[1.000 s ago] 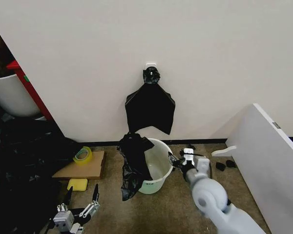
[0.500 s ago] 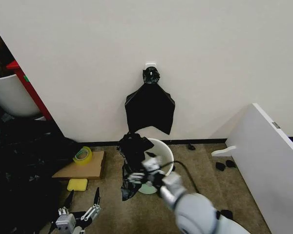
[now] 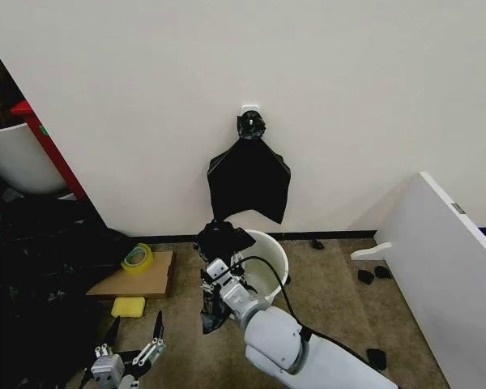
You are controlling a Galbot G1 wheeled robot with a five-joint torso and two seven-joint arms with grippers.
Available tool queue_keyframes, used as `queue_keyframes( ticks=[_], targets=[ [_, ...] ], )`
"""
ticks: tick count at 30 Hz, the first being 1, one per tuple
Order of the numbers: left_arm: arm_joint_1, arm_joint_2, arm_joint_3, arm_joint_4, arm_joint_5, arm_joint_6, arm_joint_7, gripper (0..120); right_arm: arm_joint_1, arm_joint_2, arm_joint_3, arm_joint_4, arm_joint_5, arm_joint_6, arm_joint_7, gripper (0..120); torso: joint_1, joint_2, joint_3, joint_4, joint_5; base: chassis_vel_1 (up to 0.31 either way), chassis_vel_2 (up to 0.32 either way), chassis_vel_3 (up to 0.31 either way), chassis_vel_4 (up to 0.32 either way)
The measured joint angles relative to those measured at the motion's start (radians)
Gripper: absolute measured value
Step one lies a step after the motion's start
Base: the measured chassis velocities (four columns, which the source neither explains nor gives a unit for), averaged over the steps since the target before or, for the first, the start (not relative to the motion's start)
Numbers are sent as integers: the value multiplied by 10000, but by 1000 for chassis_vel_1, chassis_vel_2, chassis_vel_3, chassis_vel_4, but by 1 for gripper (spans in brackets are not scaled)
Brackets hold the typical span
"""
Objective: Place the garbage bag over the trash bin.
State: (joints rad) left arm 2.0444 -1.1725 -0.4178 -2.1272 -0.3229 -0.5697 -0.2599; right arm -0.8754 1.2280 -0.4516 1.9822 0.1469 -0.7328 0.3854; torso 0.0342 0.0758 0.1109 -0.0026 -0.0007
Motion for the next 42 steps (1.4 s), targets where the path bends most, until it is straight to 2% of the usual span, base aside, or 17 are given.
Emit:
queue_keyframes(
  ticks=[2, 4, 7, 10, 12, 14, 16, 19, 26, 30, 34, 39, 42],
  targets=[
    [-37, 25, 9, 0, -47, 7, 0, 99, 43, 10, -34, -59, 42, -15, 47, 52, 0, 0, 0, 0, 1, 0, 0, 0, 0],
    [-44, 34, 9, 0, -56, 7, 0, 99, 45, 9, -37, -79, 125, -19, 59, 50, 0, 0, 0, 0, 1, 0, 0, 0, 0],
    [-64, 48, 7, -1, -103, 7, 0, 99, 15, -33, -39, -169, 246, -21, 94, 35, 0, 0, 0, 1, 1, 0, 0, 0, 0],
    [-77, 49, 8, 0, -122, 4, 1, 100, 2, -42, -22, -209, 270, -20, 157, 29, 0, 0, 0, 1, 1, 0, 0, 0, 0],
    [-90, 62, 8, -1, -144, 2, -1, 100, -3, -40, 57, -234, 348, -16, 310, 16, 0, 0, 0, 1, 1, 0, 0, 0, 0],
    [-93, 67, 10, -1, -150, 2, -2, 99, -6, -39, 95, -234, 378, -13, 357, 14, 0, 0, 0, 1, 1, 0, 0, 0, 0],
    [-106, 96, 46, -32, -160, 49, -15, 99, -54, -61, 287, -216, 485, -5, 526, 4, 0, 0, 0, 2, 2, 0, 0, 0, 0],
    [-140, 101, 145, -90, -134, 135, -52, 99, -161, -150, 530, -108, 751, 0, 759, 0, 0, 0, 0, 2, 2, 0, 0, 0, 0],
    [-471, 172, 731, -389, -57, 689, -184, 99, -650, -653, 1380, 410, 1548, 18, 1155, 0, 0, 0, -1, 0, 2, 0, 0, 0, 0],
    [-1147, 478, 1199, -597, 9, 1302, -243, 99, -916, -912, 1665, 567, 1683, 135, 1193, 0, 0, 0, 0, 0, 1, 0, 0, 0, 0],
    [-2298, 1019, 1710, -760, 49, 2338, -436, 99, -1099, -961, 1767, 606, 1680, 261, 1202, 0, 0, 0, 0, 0, 2, 0, 0, 0, 0],
    [-3009, 1470, 1899, -877, -235, 3079, -548, 99, -1150, -797, 1661, 527, 1653, 577, 1066, 0, 0, 0, 0, 0, 1, 0, 0, 0, 0],
    [-3066, 1616, 1895, -928, -449, 3226, -572, 99, -1134, -666, 1609, 425, 1620, 661, 1017, 0, 0, 0, 0, 2, 2, 0, 0, 0, 0]
  ],
)
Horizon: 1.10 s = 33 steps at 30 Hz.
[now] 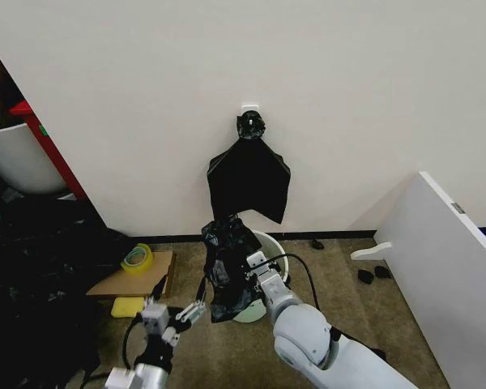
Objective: Place the garbage bag over the trash bin.
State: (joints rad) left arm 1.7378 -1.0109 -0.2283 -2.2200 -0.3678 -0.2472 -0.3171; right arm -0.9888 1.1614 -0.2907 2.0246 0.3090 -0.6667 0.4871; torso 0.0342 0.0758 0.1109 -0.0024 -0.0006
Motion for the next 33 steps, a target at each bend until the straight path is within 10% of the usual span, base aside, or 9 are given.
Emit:
queue_keyframes(
  ticks=[17, 33],
  targets=[
    [-1632, 566, 281, 598, -1440, 1332, -549, 99, 222, 188, -243, -137, 505, 136, -108, 0, 0, 0, 0, 1, -1, 0, 0, 0, 0],
    [-5000, 975, 2780, 1258, -4168, 4824, -2794, 94, 271, 128, -160, -233, 508, 141, -65, 0, 0, 0, 0, -1, 0, 0, 0, 0, 0]
  ],
)
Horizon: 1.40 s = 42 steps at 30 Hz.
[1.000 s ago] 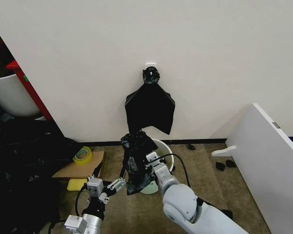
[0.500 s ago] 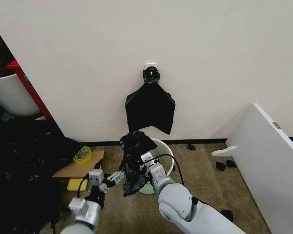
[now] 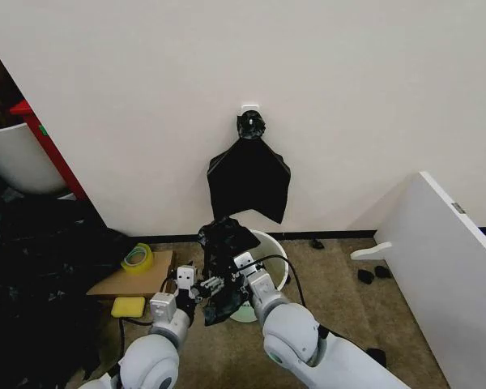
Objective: Place the garbage bag over the trash bin.
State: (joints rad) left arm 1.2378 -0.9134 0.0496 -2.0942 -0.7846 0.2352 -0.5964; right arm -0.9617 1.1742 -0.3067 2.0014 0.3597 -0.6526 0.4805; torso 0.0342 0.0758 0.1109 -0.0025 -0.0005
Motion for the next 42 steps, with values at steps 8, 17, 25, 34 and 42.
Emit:
queue_keyframes(
  ticks=[8, 17, 25, 34, 42],
  targets=[
    [-830, -565, 147, 725, -111, 328, -261, 94, 0, 21, 3, -97, -76, 16, -3, 0, 0, 0, 0, -1, 0, 0, 0, 0, 0],
    [-1611, -843, 484, 1371, -447, 499, -266, 94, 41, 95, -80, -141, -114, 19, -9, 0, 0, 0, 0, 0, 0, 0, 0, 0, 0],
    [-2006, -1307, 635, 1529, -1345, 1524, -1339, 94, 80, 78, -112, -139, -97, -7, -2, 0, 0, 0, -1, 0, 0, 0, 0, 0, 0],
    [-2348, -1805, 654, 1978, -1792, 2236, -1947, 93, 80, -5, -88, -111, -42, -11, 0, 0, 0, 0, 0, 0, 0, 0, 0, 0, 0],
    [-2856, -2132, 616, 2377, -3143, 2710, -2572, 79, 93, -35, -55, -101, -11, -11, 4, 0, 0, 0, 0, 0, 0, 0, 0, 0, 0]
  ],
)
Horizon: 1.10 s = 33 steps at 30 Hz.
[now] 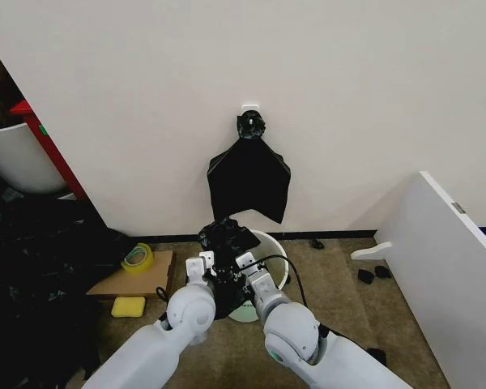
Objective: Place the garbage bag over the trash bin.
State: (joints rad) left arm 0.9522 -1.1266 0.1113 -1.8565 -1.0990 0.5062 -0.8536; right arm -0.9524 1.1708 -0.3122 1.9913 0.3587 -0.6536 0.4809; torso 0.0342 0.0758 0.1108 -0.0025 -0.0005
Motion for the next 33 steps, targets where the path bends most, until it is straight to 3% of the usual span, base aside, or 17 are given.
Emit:
queue_keyframes(
  ticks=[9, 19, 27, 30, 33],
  targets=[
    [-229, -202, -68, 339, -552, 110, -289, 77, 33, -2, 12, -26, 28, 25, -4, 0, -1, 1, -1, 0, 1, 0, 0, 0, 0],
    [-362, -208, -53, 516, -972, 295, -676, 45, 52, -25, 60, -64, 57, 89, -9, 0, -1, 3, -2, 1, 0, 0, 0, 0, 0],
    [-348, -191, -127, 554, -1186, 76, -954, 10, 20, -50, 86, -64, 52, 131, -13, 0, 0, 3, -1, 0, -2, 0, 0, 0, 0],
    [-264, -178, -221, 521, -1197, -116, -908, 1, -21, -59, 105, -39, 45, 138, -14, 0, 0, 3, -1, -1, -5, 0, 0, 0, 0],
    [-158, -140, -336, 476, -1166, -324, -813, 1, -68, -68, 144, 7, 34, 142, -14, 0, 0, 3, -1, -2, -2, 0, 0, 0, 0]
  ],
)
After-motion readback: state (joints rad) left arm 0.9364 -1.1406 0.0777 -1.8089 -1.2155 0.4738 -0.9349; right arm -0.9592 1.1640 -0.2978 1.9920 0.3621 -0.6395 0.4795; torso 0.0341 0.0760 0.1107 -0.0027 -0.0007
